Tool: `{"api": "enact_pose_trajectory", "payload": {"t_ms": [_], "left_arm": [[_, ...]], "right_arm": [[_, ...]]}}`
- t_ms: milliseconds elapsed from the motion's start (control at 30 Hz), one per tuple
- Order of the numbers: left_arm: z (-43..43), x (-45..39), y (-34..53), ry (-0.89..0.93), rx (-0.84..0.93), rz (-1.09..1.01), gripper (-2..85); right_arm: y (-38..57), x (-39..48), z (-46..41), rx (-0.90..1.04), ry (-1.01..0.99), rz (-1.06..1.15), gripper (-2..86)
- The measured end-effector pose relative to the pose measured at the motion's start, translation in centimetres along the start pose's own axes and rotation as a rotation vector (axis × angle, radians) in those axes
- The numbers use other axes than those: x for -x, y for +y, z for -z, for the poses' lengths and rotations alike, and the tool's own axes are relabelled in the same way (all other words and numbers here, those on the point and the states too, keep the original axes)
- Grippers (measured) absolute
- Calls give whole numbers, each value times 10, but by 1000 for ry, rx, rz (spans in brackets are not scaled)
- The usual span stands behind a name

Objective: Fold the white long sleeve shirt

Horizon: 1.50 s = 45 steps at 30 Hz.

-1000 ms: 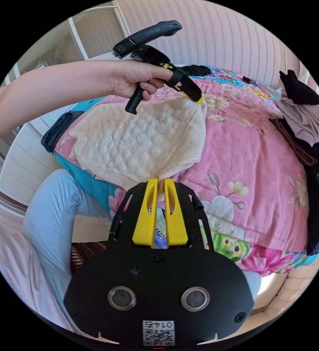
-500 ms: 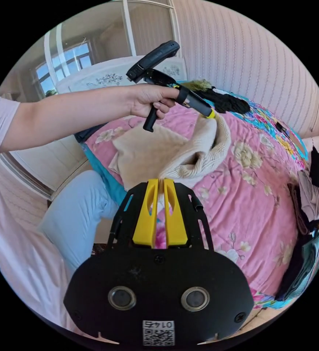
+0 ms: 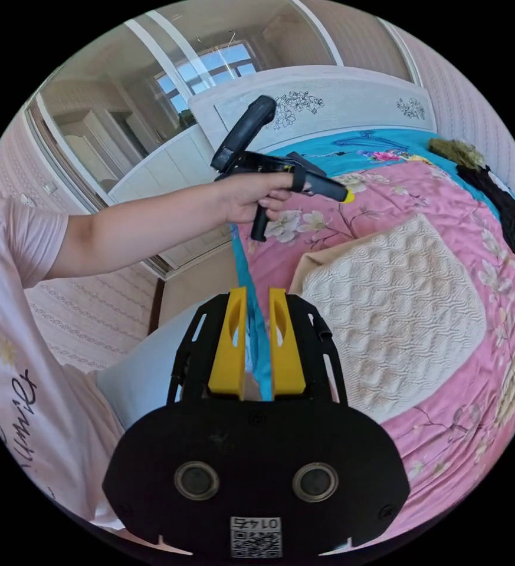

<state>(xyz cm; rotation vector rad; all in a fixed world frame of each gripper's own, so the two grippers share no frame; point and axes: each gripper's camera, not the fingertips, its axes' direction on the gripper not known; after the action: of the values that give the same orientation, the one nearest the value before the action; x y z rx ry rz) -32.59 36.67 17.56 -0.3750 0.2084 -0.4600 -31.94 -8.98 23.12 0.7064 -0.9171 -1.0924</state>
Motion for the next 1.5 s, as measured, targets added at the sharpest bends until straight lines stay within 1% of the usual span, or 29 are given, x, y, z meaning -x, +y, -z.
{"api": "enact_pose_trajectory", "payload": {"t_ms": [67, 167, 233, 300, 367, 400, 467, 533, 700, 767, 833, 933, 967, 1000, 1033, 1067, 1100, 1133, 1167, 1233, 1267, 1400, 1500], "left_arm": [[18, 23, 39, 11, -34, 25, -9], [32, 32, 85, 13, -40, 3, -9], [32, 35, 109, -24, -32, -3, -7], [29, 41, 130, 6, -7, 23, -4], [26, 55, 153, 113, 27, 85, 12], [26, 57, 158, 132, 30, 91, 30], [25, 63, 173, 188, 50, 109, 86], [19, 66, 178, 217, 118, 124, 103], [8, 68, 187, 198, 154, 112, 127], [2, 71, 188, 234, 162, 128, 126], [-5, 70, 192, 210, 184, 120, 122], [1, 74, 197, 196, 184, 109, 119], [6, 76, 200, 200, 179, 105, 117], [9, 78, 201, 194, 175, 101, 117], [13, 80, 205, 173, 178, 91, 117], [15, 81, 208, 157, 185, 88, 118], [15, 82, 210, 153, 185, 89, 118], [13, 83, 213, 155, 194, 99, 124], [8, 85, 215, 169, 212, 122, 128], [4, 87, 217, 175, 211, 141, 131], [3, 87, 219, 166, 206, 146, 132], [7, 86, 227, 132, 190, 135, 119], [15, 88, 234, 151, 170, 129, 74]], "right_arm": [[-9, -13, 6, -1, 103, 25, 64], [-32, -47, 16, -7, 253, 42, 69], [-53, -74, 15, 8, 321, 50, 81], [-76, -103, 8, 49, 354, 53, 101], [-109, -141, -7, 129, 304, 62, 138], [-117, -150, -12, 151, 284, 66, 146], [-149, -190, -39, 298, 165, 22, 162], [-170, -212, -60, 372, 76, 12, 164], [-214, -252, -123, 541, 17, 9, 163], [-229, -265, -150, 592, -6, 2, 163], [-240, -270, -160, 605, -22, 13, 164], [-257, -268, -156, 550, -37, 42, 178], [-260, -267, -157, 540, -37, 57, 217], [-262, -266, -158, 530, -21, 62, 237], [-266, -268, -161, 523, 35, 50, 247], [-269, -271, -166, 525, 60, 47, 247], [-271, -273, -170, 523, 53, 43, 242], [-273, -275, -180, 521, -4, 40, 230], [-273, -276, -197, 558, -70, 39, 214], [-268, -273, -230, 650, -102, 38, 206], [-265, -266, -246, 666, -95, 55, 197], [-269, -231, -253, 648, -3, 133, 146], [-265, -189, -253, 621, 125, 255, 112]]}}
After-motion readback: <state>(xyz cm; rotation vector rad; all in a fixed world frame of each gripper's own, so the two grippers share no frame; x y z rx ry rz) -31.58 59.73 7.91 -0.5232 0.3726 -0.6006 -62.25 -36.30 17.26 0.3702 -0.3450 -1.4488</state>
